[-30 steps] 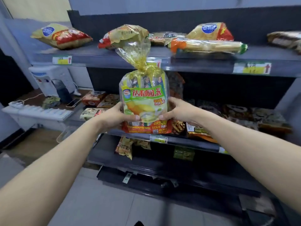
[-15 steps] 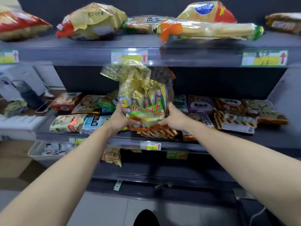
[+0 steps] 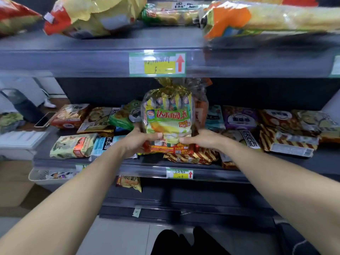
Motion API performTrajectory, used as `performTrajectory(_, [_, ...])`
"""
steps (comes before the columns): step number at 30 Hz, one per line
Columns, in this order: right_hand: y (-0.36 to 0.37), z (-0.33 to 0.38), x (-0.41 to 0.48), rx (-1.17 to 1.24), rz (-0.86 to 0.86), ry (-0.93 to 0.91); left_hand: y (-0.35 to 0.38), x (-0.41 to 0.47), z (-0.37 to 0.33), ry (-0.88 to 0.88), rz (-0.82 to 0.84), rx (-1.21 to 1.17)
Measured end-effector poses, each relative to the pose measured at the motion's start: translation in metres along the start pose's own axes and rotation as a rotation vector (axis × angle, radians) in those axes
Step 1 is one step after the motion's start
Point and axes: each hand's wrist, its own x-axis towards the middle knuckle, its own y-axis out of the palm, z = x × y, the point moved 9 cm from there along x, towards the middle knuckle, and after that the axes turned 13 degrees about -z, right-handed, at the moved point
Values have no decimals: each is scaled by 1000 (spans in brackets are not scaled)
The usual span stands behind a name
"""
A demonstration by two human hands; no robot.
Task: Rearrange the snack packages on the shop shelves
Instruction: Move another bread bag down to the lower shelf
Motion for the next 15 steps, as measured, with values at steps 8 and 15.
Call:
performTrajectory(8, [-30,-29,-9,22,-40,64,63,-4,8,-5,142,-32])
performTrajectory(15, [-29,-30,-14,94,-58,44,73,-10,6,52,140,-12])
